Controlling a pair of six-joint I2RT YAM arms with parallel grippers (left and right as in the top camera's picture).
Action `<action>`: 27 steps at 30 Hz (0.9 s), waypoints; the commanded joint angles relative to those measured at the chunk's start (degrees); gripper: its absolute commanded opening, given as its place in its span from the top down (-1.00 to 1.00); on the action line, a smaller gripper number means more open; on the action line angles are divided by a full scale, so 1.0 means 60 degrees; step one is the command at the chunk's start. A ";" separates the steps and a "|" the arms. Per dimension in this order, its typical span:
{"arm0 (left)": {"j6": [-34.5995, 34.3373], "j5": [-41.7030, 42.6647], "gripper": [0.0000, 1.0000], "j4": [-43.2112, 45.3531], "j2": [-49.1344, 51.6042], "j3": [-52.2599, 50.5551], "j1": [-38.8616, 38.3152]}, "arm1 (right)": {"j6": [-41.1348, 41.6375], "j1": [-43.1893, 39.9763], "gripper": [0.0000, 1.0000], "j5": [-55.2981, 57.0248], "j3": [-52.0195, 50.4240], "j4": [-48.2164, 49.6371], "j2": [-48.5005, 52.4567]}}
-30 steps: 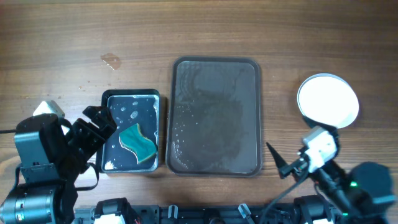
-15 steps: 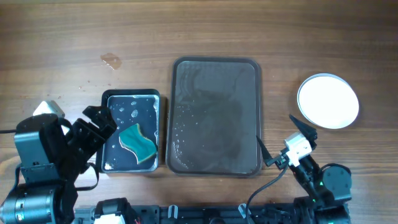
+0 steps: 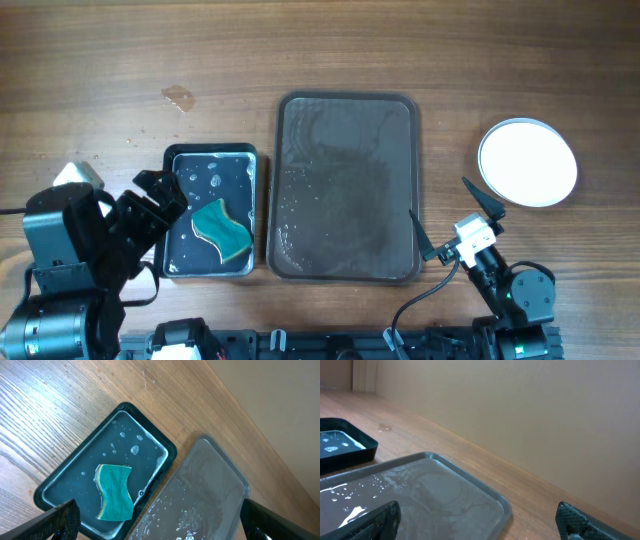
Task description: Clean dirty plates on tray and stack at the side
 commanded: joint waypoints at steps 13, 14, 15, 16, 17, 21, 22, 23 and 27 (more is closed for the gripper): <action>0.0058 0.0066 -1.00 -0.0004 -0.0095 0.0076 -0.0117 | -0.0004 0.0040 -0.99 0.0066 -0.0022 0.0058 -0.0076; 0.0076 -0.0211 -1.00 0.0047 -0.0237 0.0033 -0.0117 | -0.0004 0.0040 -0.99 0.0066 -0.0022 0.0055 -0.0076; 0.0069 -0.0324 -1.00 0.0291 -0.0503 -0.0109 -0.0120 | -0.0004 0.0040 -0.99 0.0066 -0.0022 0.0055 -0.0076; 0.0066 -0.0375 -1.00 0.1155 -0.0991 -0.0572 -0.0193 | -0.0004 0.0040 -0.99 0.0066 -0.0022 0.0055 -0.0076; 0.0087 -0.0382 -1.00 0.1807 -0.1319 -0.0976 -0.0237 | -0.0004 0.0040 -0.99 0.0066 -0.0022 0.0055 -0.0076; 0.0087 -0.0390 -1.00 0.4517 -0.3104 -0.3537 -0.0583 | -0.0007 0.0040 -1.00 0.0066 -0.0022 0.0058 -0.0076; 0.0087 -0.0390 -1.00 0.4911 -0.3406 -0.3985 -0.0648 | -0.0007 0.0040 -1.00 0.0066 -0.0022 0.0055 -0.0076; 0.0087 -0.0390 -1.00 0.5792 -0.4098 -0.4994 -0.0747 | -0.0004 0.0040 -1.00 0.0066 -0.0022 0.0055 -0.0076; 0.0200 -0.0284 -1.00 0.7632 -0.5617 -0.7122 -0.0765 | -0.0004 0.0040 -0.99 0.0066 -0.0022 0.0055 -0.0076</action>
